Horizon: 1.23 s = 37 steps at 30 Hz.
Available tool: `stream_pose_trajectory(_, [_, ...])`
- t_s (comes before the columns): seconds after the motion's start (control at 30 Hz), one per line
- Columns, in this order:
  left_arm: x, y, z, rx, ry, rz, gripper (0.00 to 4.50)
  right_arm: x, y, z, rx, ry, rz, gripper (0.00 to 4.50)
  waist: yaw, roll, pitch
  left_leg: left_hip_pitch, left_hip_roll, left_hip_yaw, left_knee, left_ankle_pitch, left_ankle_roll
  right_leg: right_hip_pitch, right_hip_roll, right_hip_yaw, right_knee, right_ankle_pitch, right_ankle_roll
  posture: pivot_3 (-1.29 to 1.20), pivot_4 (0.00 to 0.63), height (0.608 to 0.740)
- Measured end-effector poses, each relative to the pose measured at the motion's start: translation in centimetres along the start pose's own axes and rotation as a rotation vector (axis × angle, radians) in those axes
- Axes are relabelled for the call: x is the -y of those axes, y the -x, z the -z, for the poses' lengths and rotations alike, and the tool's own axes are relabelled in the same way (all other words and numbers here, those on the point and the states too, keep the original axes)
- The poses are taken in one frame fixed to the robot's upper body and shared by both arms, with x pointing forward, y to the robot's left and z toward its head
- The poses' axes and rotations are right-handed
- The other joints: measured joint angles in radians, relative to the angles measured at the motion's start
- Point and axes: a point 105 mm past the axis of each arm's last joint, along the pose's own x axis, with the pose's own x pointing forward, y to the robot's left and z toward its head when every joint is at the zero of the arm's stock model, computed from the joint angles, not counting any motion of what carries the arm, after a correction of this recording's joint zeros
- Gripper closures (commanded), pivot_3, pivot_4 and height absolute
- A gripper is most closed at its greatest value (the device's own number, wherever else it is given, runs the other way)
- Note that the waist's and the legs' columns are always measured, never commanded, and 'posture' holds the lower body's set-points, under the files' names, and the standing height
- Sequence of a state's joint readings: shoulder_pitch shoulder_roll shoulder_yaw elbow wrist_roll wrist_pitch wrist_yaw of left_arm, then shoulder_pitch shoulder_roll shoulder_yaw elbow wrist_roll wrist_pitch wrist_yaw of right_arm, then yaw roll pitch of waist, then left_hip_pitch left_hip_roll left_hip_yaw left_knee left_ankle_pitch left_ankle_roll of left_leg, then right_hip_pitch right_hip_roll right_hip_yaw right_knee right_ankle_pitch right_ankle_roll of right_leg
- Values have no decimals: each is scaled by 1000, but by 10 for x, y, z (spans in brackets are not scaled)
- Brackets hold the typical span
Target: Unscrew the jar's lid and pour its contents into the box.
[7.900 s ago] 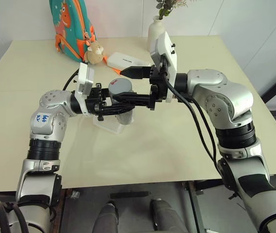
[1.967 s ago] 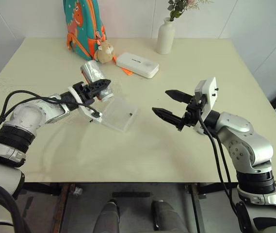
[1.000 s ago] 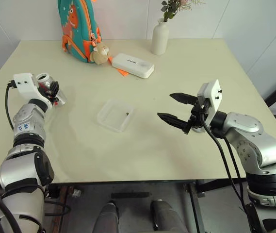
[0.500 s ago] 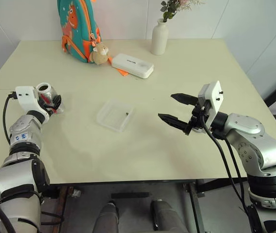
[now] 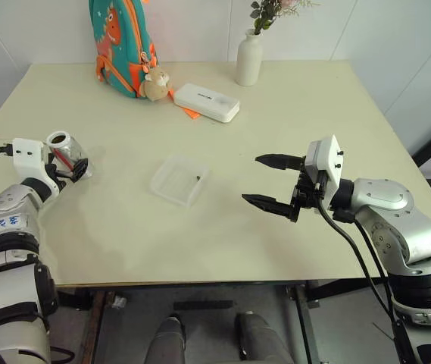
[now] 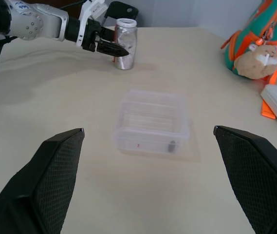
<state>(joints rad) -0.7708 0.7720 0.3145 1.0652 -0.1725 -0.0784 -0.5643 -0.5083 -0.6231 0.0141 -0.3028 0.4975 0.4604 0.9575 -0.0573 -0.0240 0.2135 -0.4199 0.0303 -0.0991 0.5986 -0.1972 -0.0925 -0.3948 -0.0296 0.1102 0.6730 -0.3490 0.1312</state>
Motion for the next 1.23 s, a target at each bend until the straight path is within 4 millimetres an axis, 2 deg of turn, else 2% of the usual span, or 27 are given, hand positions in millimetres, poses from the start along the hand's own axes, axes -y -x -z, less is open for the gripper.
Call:
stream_pose_trajectory(0.17, [-8,21,15,-62,-57,2,36,0,-2,5,-10,0,-19,0,-1,0,0,0,0,0,0,0,0,0,0,0,0,0,0,0,150,740])
stream_pose_trajectory(0.3, [-11,48,29,-132,-136,56,36,1,-3,4,-4,12,-27,0,-2,0,0,1,1,0,-1,0,0,0,0,1,-1,0,-1,0,150,740])
stream_pose_trajectory(0.4, [-15,77,38,-183,-269,131,36,3,-1,7,-10,9,-28,0,-3,0,0,1,1,1,-3,0,0,0,-1,1,-2,0,-3,0,150,740])
stream_pose_trajectory(0.43, [-15,83,36,-177,-306,150,36,4,1,9,-18,7,-30,0,0,0,0,2,1,1,-4,0,0,0,-1,0,-2,0,-3,0,150,740])
stream_pose_trajectory(0.5, [-11,90,18,-111,-353,194,36,4,2,8,-20,9,-36,0,9,0,0,1,2,0,-4,0,0,0,-1,-1,-3,-1,-5,0,150,740])
stream_pose_trajectory(0.6, [15,94,-23,47,-409,345,36,5,8,6,-21,19,-39,0,28,0,0,1,1,1,-4,0,0,2,-2,-1,-8,0,-6,0,150,740])
stream_pose_trajectory(0.67, [38,98,-42,123,-424,467,36,6,15,7,-28,43,-28,0,31,0,0,1,1,2,-5,0,0,3,-2,-1,-12,1,-6,0,150,740])
stream_pose_trajectory(0.77, [74,101,-52,159,-467,659,36,6,23,13,-46,52,-5,0,28,0,0,1,1,5,-6,0,0,2,-3,0,-13,2,-5,0,150,740])
stream_pose_trajectory(0.87, [94,97,-52,161,-523,784,36,9,34,14,-61,71,28,0,21,0,0,1,2,5,-7,0,0,1,-2,0,-11,2,-5,0,150,740])
stream_pose_trajectory(1.07, [95,84,-67,202,-554,827,36,2,47,20,-123,106,40,0,6,0,0,2,2,6,-7,0,0,1,-1,1,-11,2,-4,0,150,740])
stream_pose_trajectory(1.23, [103,83,-53,180,-496,865,36,3,51,15,-116,122,74,0,-2,0,0,2,3,6,-7,0,1,1,-1,2,-11,2,-4,0,150,740])
